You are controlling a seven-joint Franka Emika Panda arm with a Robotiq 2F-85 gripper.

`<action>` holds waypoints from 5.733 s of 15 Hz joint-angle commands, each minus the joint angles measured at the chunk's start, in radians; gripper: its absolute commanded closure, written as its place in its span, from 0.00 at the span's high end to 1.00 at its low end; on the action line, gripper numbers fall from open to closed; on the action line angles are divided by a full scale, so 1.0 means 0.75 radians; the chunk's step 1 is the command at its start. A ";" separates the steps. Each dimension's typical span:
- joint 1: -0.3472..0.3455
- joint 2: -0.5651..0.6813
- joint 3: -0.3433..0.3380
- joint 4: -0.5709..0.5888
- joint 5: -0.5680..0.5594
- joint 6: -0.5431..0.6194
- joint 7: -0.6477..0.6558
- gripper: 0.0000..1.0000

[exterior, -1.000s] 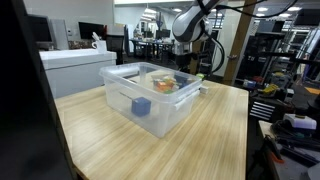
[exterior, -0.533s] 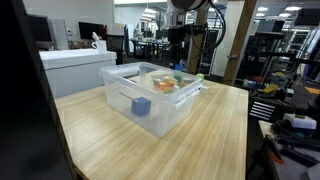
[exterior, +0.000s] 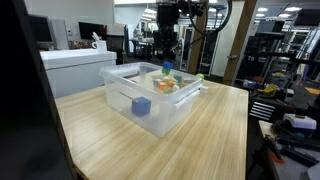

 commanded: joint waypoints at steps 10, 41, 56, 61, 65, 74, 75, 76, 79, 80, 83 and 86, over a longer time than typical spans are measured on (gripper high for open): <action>-0.223 0.041 -0.158 -0.048 0.173 0.058 -0.103 1.00; -0.480 0.661 0.017 0.307 0.169 0.068 -0.962 0.67; -0.414 0.520 -0.001 0.287 0.134 0.065 -0.858 0.45; -0.345 0.365 -0.009 0.275 0.110 0.044 -0.774 0.45; -0.271 0.206 0.016 0.258 0.118 0.010 -0.716 0.45; -0.038 -0.019 0.099 0.028 0.103 -0.093 -0.618 0.45; -0.030 -0.019 0.095 0.001 0.096 -0.099 -0.602 0.45; -0.026 -0.017 0.091 -0.023 0.093 -0.109 -0.591 0.45; -0.040 -0.007 0.083 -0.026 0.152 -0.107 -0.605 0.99; -0.044 -0.008 0.079 -0.018 0.174 -0.104 -0.605 1.00; -0.074 -0.009 0.046 0.043 0.258 -0.099 -0.608 1.00; -0.124 0.010 -0.008 0.108 0.307 -0.089 -0.611 1.00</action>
